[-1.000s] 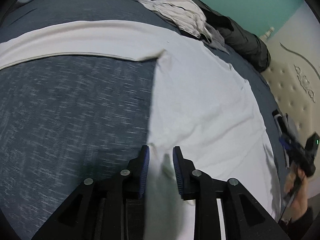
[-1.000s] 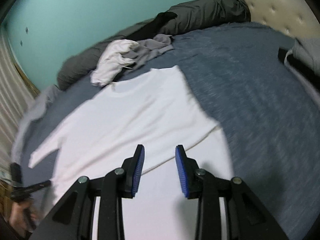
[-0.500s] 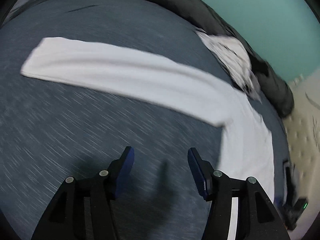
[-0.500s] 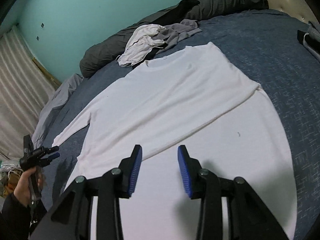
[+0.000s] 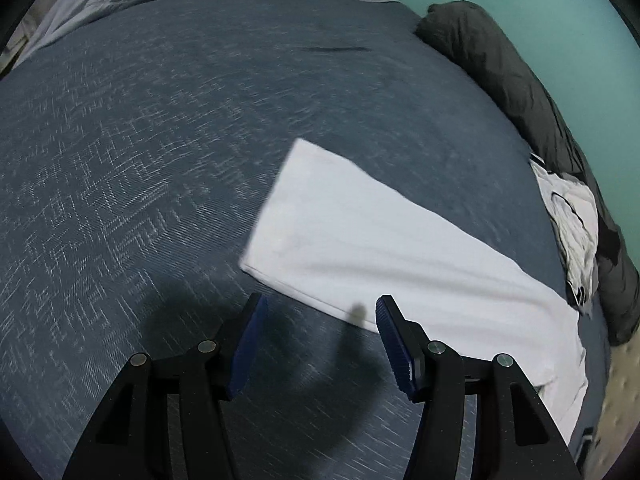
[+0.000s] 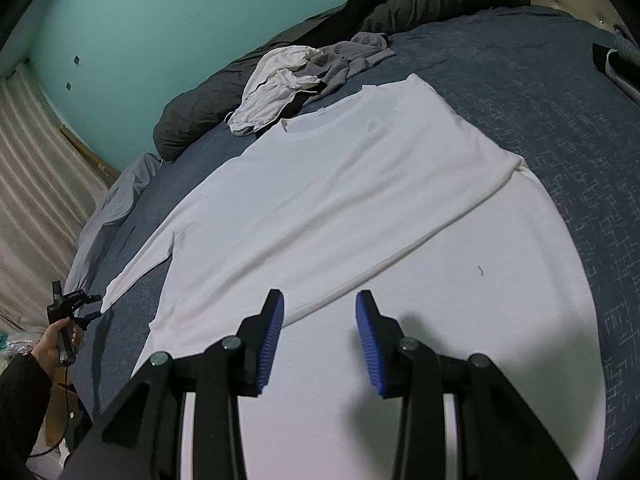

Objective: Fold clothes

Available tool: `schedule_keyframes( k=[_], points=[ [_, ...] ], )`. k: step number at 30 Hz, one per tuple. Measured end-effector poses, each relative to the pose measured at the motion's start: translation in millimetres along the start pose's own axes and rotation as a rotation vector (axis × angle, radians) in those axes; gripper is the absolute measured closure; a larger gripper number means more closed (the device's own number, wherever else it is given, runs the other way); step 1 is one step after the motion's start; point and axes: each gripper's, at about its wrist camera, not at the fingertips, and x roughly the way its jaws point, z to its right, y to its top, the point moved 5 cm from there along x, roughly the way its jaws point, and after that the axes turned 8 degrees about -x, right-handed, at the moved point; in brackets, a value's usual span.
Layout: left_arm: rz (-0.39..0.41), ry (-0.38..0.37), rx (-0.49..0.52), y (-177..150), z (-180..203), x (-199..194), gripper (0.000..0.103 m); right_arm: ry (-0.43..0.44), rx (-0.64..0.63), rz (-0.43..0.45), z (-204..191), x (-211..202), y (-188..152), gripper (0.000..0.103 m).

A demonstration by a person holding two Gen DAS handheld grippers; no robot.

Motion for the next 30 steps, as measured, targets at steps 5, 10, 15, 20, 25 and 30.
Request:
schedule_keyframes(
  k=[5,10,15,20,25,30],
  points=[
    [0.022,0.015,-0.037,11,-16,12,0.043,-0.019,-0.003,0.015,0,-1,2,0.066],
    [0.059,0.021,-0.022,21,-10,22,0.043,-0.019,-0.008,0.011,-1,-1,1,0.066],
    [0.077,0.022,0.029,25,10,28,0.085,-0.021,0.003,0.016,2,-2,2,0.066],
    [0.104,-0.005,0.09,27,40,13,0.095,-0.013,0.003,0.023,1,-3,4,0.066],
    [0.135,-0.068,0.148,32,86,-18,0.096,-0.008,0.017,0.027,7,-5,3,0.066],
    [0.139,-0.16,0.225,27,146,-51,0.096,-0.012,0.047,0.035,19,-12,4,0.066]
  ],
)
